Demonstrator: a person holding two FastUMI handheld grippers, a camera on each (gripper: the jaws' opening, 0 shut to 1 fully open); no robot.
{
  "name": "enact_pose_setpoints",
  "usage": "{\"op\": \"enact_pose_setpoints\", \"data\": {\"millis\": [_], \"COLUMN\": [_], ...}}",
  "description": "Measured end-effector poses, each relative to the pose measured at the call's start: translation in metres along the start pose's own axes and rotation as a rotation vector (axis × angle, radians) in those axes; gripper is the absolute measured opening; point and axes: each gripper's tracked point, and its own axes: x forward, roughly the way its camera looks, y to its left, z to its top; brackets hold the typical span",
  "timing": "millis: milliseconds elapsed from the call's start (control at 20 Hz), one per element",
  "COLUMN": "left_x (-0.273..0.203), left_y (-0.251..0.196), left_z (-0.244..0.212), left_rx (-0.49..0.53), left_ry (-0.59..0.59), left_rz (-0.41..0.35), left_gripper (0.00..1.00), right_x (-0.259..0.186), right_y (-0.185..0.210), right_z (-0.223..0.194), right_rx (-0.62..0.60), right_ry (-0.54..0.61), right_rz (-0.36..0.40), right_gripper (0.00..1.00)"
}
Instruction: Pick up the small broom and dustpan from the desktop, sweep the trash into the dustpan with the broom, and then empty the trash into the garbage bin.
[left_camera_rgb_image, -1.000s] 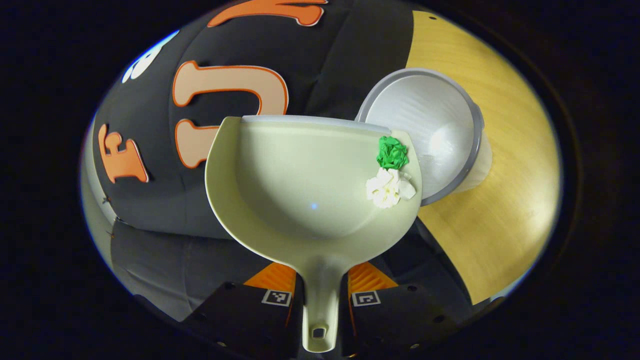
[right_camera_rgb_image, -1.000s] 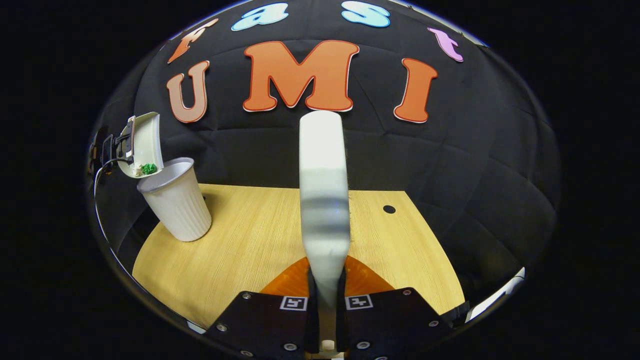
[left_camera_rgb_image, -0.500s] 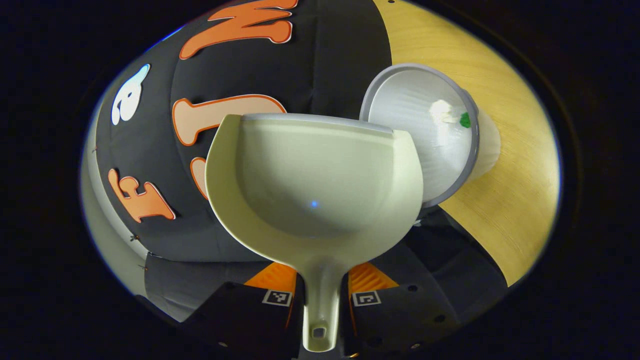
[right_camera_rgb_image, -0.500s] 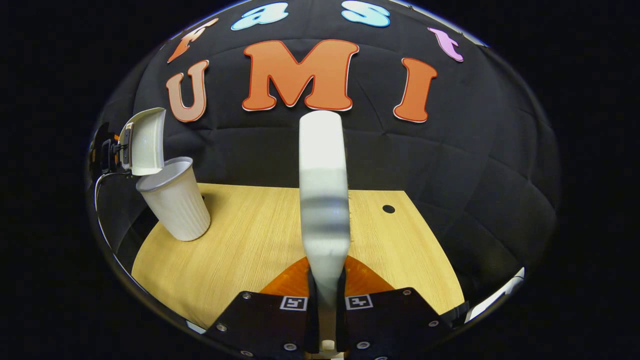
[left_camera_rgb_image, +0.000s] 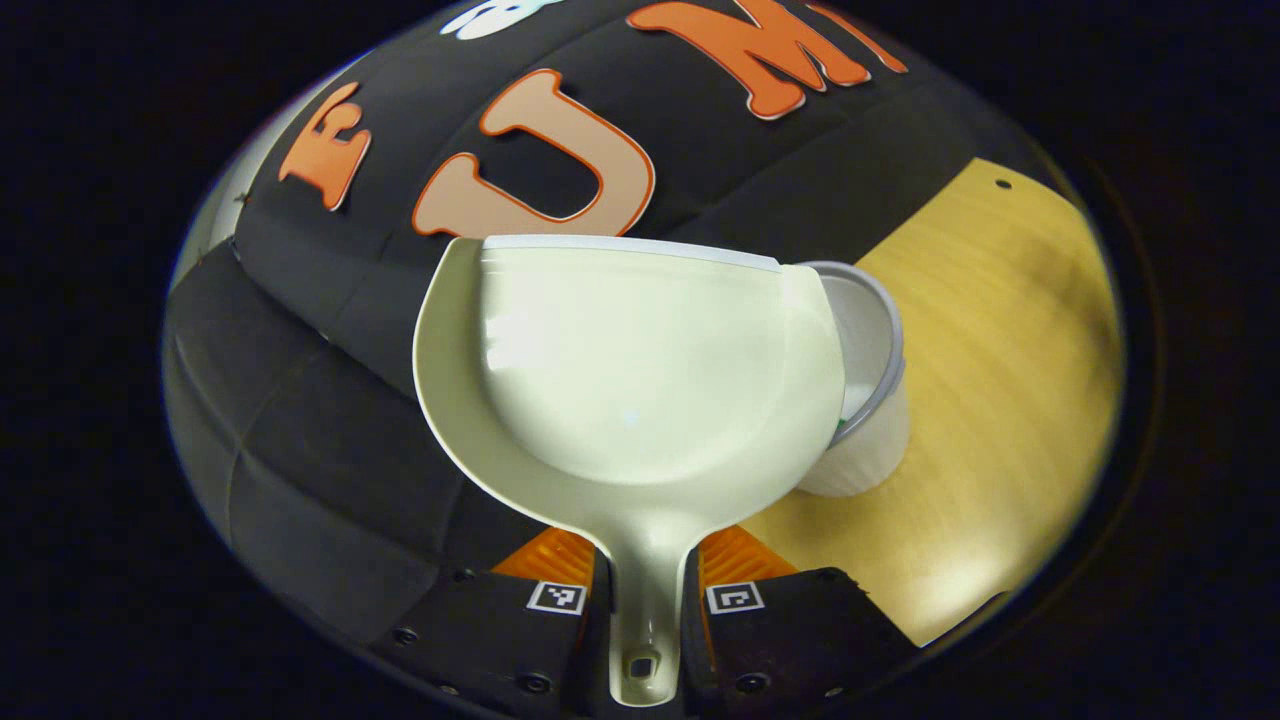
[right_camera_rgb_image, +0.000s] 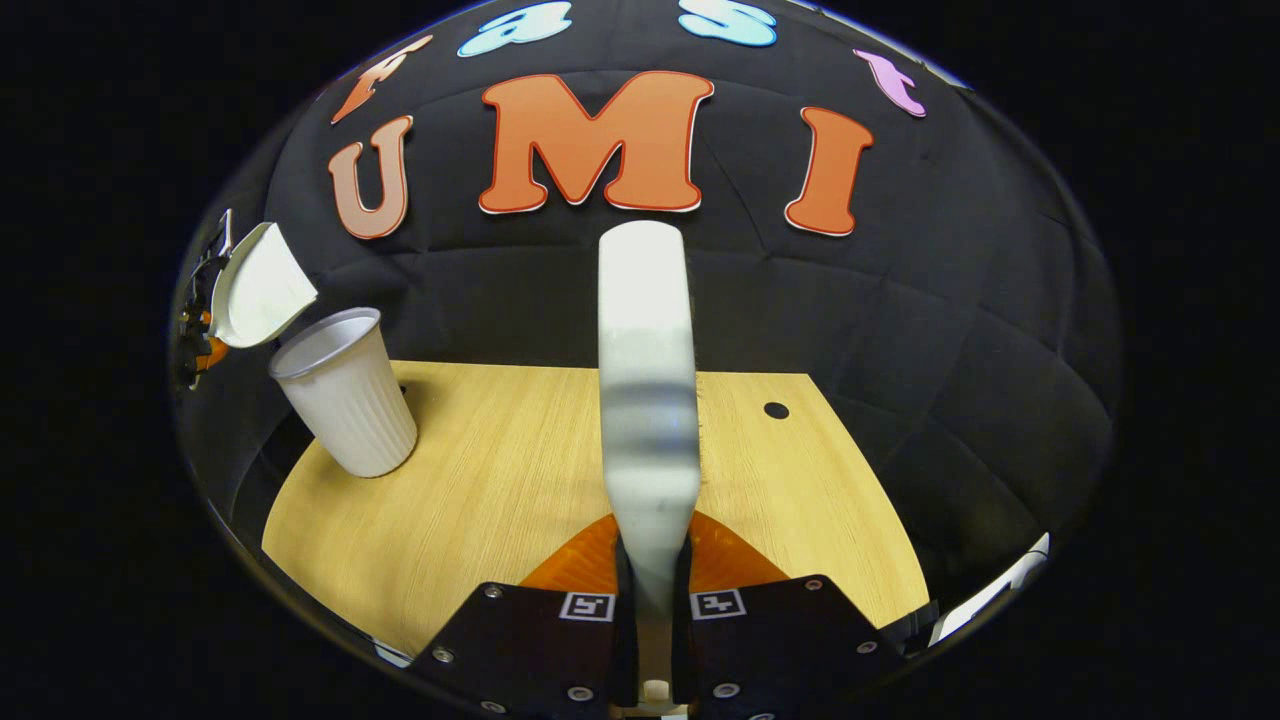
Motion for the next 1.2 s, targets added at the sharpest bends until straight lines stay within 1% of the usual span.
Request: {"op": "enact_pose_setpoints", "data": {"millis": [200, 300, 350, 400, 450, 550, 650, 750, 800, 950, 1100, 1200], "left_x": [-0.002, -0.016, -0.024, -0.017, -0.023, -0.037, -0.047, -0.061, -0.069, -0.084, -0.101, -0.105], "left_y": [-0.056, -0.079, -0.095, -0.111, -0.126, -0.148, -0.167, -0.196, -0.214, -0.254, -0.293, -0.315], "left_z": [0.029, 0.051, 0.067, 0.075, 0.080, 0.089, 0.101, 0.106, 0.109, 0.115, 0.126, 0.130], "left_rx": [-0.240, -0.362, -0.411, -0.448, -0.477, -0.522, -0.568, -0.620, -0.631, -0.617, -0.616, -0.601], "left_ry": [-0.020, -0.046, -0.070, -0.071, -0.092, -0.112, -0.106, -0.092, -0.084, -0.059, -0.024, 0.026], "left_rz": [-0.124, -0.198, -0.238, -0.277, -0.309, -0.366, -0.418, -0.469, -0.486, -0.519, -0.591, -0.628], "left_gripper": [0.29, 0.29, 0.29, 0.29, 0.29, 0.29, 0.29, 0.29, 0.29, 0.29, 0.29, 0.29], "right_x": [0.001, 0.000, 0.002, 0.002, 0.002, 0.001, 0.001, -0.001, -0.001, -0.001, 0.001, 0.004], "right_y": [0.007, 0.009, 0.010, 0.012, 0.013, 0.014, 0.015, 0.015, 0.013, 0.012, 0.010, 0.008], "right_z": [-0.003, -0.005, -0.006, -0.007, -0.008, -0.010, -0.013, -0.015, -0.015, -0.020, -0.033, -0.047], "right_rx": [-0.013, -0.019, -0.018, -0.021, -0.023, -0.023, -0.025, -0.027, -0.028, -0.035, -0.032, -0.038], "right_ry": [0.005, 0.011, 0.013, 0.016, 0.018, 0.020, 0.028, 0.029, 0.030, 0.039, 0.066, 0.100], "right_rz": [0.022, 0.029, 0.036, 0.039, 0.045, 0.050, 0.056, 0.057, 0.056, 0.057, 0.057, 0.058], "right_gripper": [0.13, 0.13, 0.13, 0.13, 0.13, 0.13, 0.13, 0.13, 0.13, 0.13, 0.13, 0.13]}}
